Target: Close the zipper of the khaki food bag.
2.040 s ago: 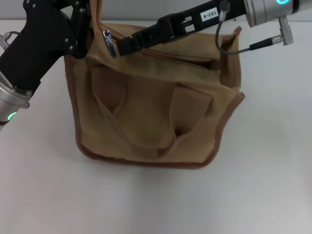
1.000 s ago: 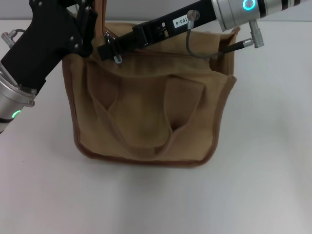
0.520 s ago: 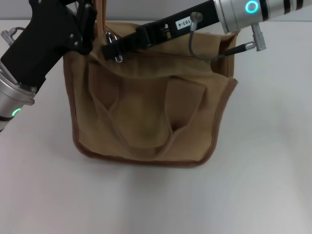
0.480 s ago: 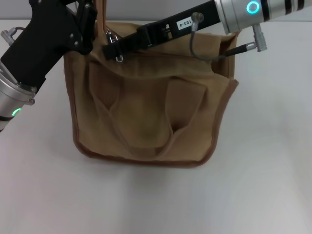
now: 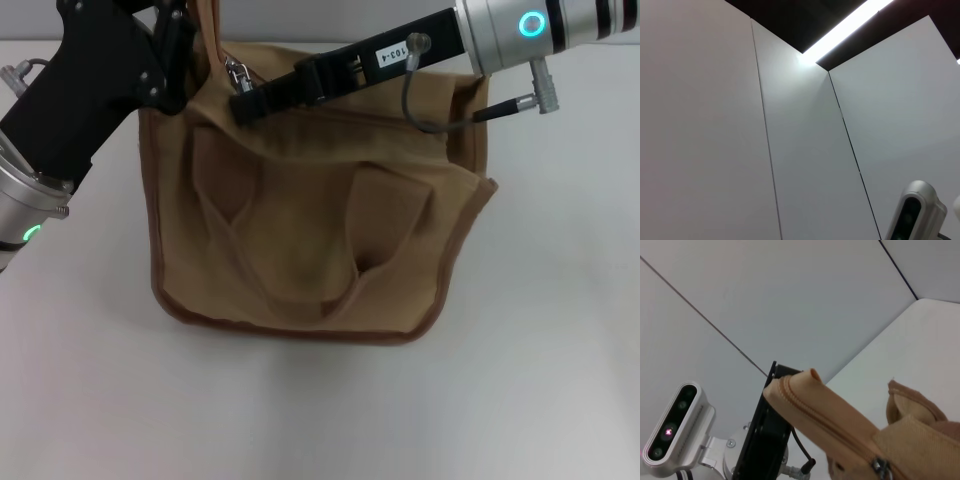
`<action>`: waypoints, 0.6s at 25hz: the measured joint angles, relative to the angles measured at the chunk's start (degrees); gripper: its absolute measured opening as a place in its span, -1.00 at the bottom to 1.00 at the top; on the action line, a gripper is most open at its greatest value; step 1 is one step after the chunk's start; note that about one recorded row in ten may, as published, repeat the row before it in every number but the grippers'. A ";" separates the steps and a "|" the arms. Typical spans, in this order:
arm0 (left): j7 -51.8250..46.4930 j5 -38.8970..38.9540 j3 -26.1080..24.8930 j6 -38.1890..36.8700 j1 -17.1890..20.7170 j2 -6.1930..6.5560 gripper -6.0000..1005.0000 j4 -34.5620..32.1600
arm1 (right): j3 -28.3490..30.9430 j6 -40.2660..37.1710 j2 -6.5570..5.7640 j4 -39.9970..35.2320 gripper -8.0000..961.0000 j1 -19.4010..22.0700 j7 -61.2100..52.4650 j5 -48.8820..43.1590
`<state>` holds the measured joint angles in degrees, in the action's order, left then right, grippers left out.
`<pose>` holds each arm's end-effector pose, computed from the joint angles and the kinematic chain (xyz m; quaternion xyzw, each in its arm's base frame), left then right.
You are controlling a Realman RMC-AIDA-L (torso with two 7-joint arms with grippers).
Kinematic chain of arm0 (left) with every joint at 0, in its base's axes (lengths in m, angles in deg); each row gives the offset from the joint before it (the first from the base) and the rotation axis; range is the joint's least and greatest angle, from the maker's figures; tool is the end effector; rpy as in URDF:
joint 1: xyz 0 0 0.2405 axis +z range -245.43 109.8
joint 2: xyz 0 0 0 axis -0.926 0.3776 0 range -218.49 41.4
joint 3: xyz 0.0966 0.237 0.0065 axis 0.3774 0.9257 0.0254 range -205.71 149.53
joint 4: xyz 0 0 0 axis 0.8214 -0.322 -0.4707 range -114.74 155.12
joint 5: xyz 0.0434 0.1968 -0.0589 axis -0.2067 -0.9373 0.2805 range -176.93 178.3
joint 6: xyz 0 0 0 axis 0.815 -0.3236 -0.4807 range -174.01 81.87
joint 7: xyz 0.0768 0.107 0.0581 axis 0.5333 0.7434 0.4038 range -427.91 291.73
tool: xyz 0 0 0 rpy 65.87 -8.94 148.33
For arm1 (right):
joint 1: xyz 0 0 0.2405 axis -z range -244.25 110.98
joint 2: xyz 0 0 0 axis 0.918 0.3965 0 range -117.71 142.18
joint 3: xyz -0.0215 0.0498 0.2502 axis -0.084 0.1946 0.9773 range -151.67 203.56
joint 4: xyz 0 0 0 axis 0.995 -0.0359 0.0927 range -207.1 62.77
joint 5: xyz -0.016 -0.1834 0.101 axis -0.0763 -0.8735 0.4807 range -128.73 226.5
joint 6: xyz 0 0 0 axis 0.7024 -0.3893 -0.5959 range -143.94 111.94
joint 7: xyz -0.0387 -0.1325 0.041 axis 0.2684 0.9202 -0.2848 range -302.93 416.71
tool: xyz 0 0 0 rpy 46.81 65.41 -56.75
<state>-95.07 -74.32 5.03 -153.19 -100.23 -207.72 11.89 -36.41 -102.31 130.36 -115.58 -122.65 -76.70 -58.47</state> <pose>-0.2207 0.3105 0.0174 -0.7516 0.0414 -0.5470 0.3663 0.0612 0.3942 -0.0273 0.9198 -0.3470 -0.1684 0.0718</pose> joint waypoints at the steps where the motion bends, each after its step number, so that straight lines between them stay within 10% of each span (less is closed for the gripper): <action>1: 0.00 0.01 -0.02 0.15 0.01 0.00 -0.98 0.00 | 0.00 0.00 0.00 -0.10 -0.79 0.20 -0.01 -0.03; 15: 0.00 0.18 -0.07 0.82 0.00 0.00 -0.98 0.04 | 0.36 -1.39 -0.09 -2.66 -0.98 2.28 0.09 0.09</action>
<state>-95.07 -74.14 4.96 -152.37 -100.22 -207.72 11.93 -36.05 -103.70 130.27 -118.24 -120.37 -76.60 -58.38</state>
